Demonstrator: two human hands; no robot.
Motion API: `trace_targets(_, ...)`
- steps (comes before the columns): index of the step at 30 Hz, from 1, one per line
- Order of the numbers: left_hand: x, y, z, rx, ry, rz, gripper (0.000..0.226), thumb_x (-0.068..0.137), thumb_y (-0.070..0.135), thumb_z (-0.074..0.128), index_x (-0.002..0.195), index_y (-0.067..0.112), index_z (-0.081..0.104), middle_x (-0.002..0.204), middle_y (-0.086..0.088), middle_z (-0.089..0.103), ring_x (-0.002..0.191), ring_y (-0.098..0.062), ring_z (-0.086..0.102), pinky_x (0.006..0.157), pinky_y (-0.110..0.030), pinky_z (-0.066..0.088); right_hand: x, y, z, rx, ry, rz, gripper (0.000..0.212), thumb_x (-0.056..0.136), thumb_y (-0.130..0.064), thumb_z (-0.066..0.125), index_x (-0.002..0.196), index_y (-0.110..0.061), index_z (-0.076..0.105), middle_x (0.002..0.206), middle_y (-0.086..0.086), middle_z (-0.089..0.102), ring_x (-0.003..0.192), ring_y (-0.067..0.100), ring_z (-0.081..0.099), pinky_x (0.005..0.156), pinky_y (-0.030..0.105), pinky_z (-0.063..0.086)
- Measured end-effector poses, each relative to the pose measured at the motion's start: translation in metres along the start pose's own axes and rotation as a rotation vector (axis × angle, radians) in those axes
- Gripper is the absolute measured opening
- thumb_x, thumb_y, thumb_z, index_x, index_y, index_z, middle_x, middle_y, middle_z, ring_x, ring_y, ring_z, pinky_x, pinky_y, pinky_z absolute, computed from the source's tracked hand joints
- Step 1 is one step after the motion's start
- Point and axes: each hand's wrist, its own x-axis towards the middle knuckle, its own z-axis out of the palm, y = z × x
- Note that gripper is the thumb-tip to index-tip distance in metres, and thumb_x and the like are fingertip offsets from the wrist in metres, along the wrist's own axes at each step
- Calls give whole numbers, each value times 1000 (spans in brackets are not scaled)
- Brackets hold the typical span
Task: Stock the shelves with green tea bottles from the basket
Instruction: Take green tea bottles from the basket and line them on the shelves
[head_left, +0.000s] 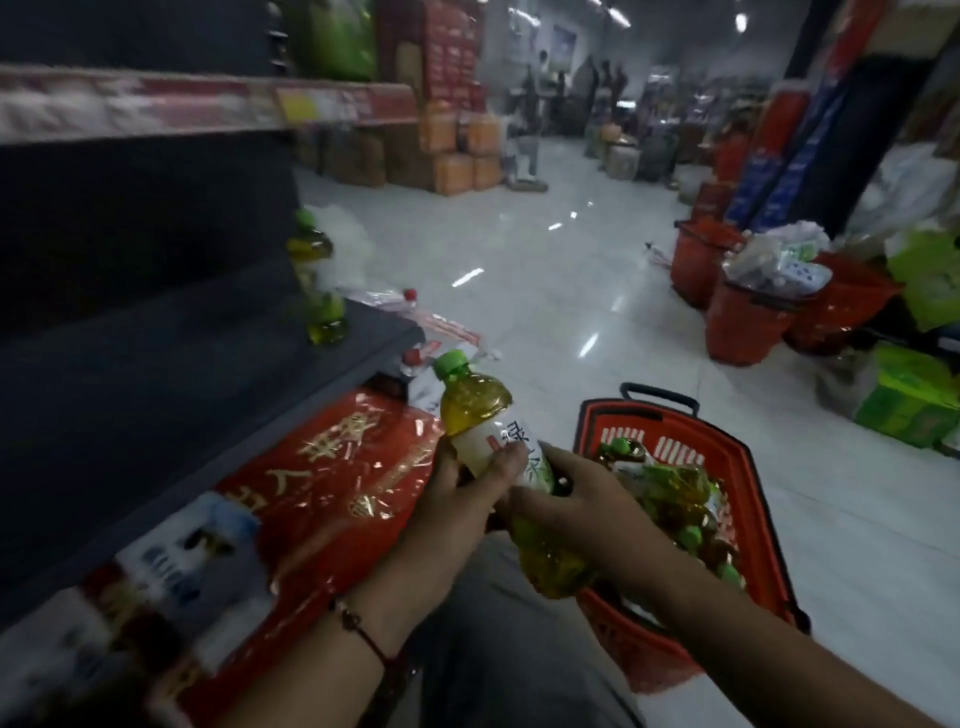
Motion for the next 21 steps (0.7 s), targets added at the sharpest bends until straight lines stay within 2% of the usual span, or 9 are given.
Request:
trace_targets(2,-11,22,-28,-53,94,54,64,68,55,78,126,37,58,112,2,74,99,-19,73,84,-41,60,7,-22,23,81,-74,-61,40,86,-28,74,116,-45,55,95,-20,69,82,-9,69,64,9,51)
trace_targets(5,-17,47,-67,-100,253,95,44,77,50,77,116,34,65,106,0,76,96,-23,73,87,-48,58,18,-40,52,188,-193,-96,55,82,-20,78,122,-45,50,96,-17,71,88,0,71,68,17,56)
trace_targets(8,-20,63,-96,-134,367,144,35,88,40,69,120,27,64,106,-5,75,98,-25,73,90,-51,57,32,-49,79,168,-334,-143,61,77,-21,84,128,-37,54,112,-9,72,103,15,71,91,40,57)
trace_targets(9,-22,66,-103,-133,398,145,36,88,39,69,121,27,63,106,-5,75,97,-25,73,90,-51,57,36,-52,87,134,-356,-168,63,76,-22,84,129,-34,53,114,-6,72,103,16,71,94,43,56)
trace_targets(12,-28,70,-124,-99,473,158,47,79,44,76,121,27,60,105,-6,75,95,-26,74,88,-51,58,59,-57,110,66,-330,-191,57,75,-18,83,122,-35,56,101,-3,74,90,15,73,86,43,59)
trace_targets(15,-29,66,-141,-65,515,117,67,61,46,81,120,20,60,103,-8,76,94,-27,74,90,-52,57,82,-54,127,111,-375,-201,54,77,-10,78,124,-25,57,93,5,74,74,18,71,74,43,60)
trace_targets(17,-24,57,-149,-28,496,79,61,65,38,81,120,18,61,104,-6,76,95,-25,74,90,-48,57,97,-47,135,142,-405,-208,53,79,-6,76,126,-22,55,97,8,73,72,19,69,69,39,59)
trace_targets(21,-3,43,-163,60,523,45,39,84,15,76,115,26,56,108,1,72,88,-14,74,65,-30,59,135,-26,148,158,-428,-194,49,81,-3,73,121,-20,52,101,9,70,75,18,69,69,35,58)
